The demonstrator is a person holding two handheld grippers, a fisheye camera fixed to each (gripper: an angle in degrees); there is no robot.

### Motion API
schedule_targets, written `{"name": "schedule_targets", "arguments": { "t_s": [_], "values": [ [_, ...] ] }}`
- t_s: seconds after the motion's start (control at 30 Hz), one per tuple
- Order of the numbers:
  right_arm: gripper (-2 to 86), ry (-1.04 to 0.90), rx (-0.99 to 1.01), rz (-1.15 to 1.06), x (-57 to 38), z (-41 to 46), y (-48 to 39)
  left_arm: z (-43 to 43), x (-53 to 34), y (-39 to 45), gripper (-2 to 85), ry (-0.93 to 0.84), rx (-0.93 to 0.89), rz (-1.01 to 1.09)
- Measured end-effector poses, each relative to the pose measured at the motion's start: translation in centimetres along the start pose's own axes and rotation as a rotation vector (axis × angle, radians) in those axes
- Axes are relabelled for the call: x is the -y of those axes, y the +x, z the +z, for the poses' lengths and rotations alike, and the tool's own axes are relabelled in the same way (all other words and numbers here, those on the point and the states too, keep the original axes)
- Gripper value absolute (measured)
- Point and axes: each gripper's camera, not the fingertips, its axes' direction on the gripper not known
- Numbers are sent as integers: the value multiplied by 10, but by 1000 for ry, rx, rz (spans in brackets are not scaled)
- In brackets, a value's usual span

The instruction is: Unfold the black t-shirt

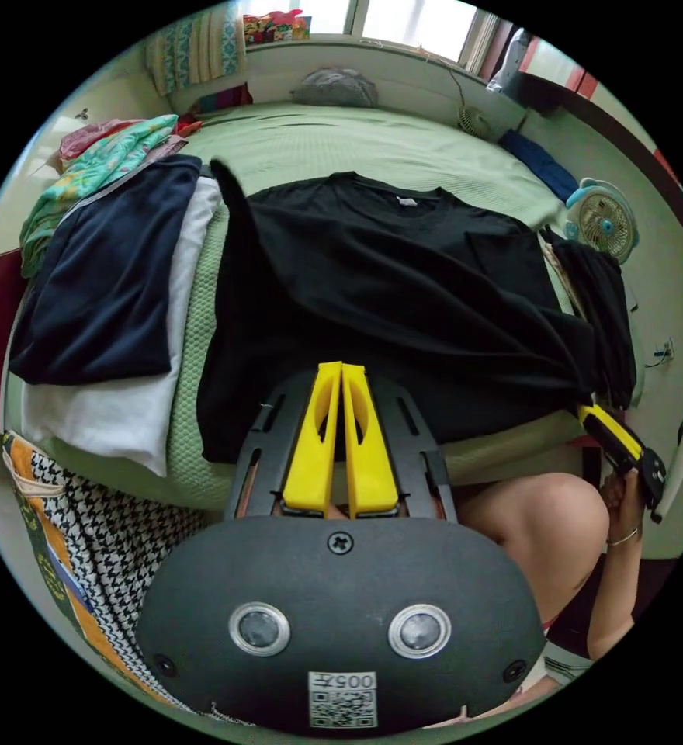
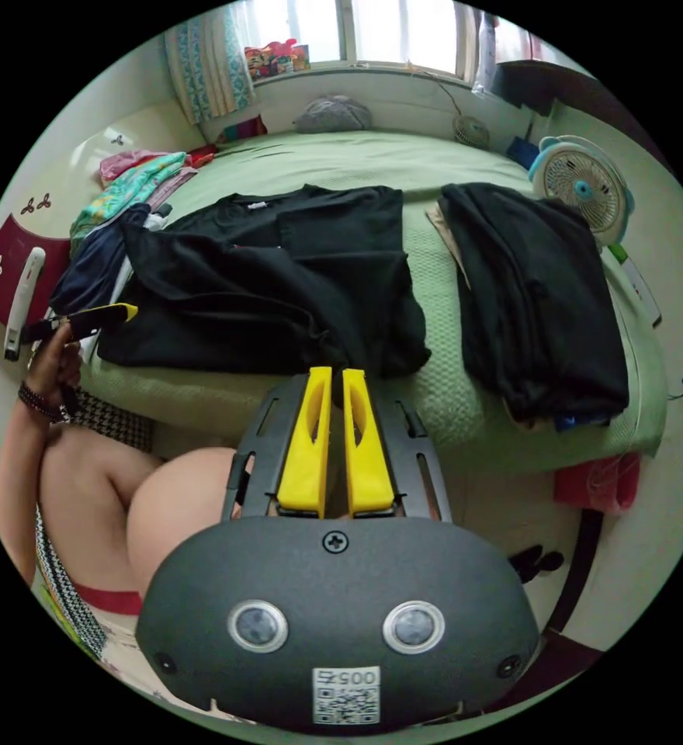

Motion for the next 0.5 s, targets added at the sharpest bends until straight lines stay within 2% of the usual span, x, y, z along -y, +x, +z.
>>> {"name": "schedule_targets", "arguments": {
  "t_s": [0.1,0.27,0.37,0.5],
  "values": [
    [-11,6,-10,3,-22,-5,8,-25,-15,-9,-5,44,58,-4],
    [-10,29,0,44,-51,-13,32,-58,-43,-48,7,67,12,-36],
    [-11,14,9,69,-63,-11,45,-71,-59,-64,53,88,-63,-25],
    [-10,-10,0,84,-76,-3,47,-76,-62,-65,96,82,-22,8]
  ]
}}
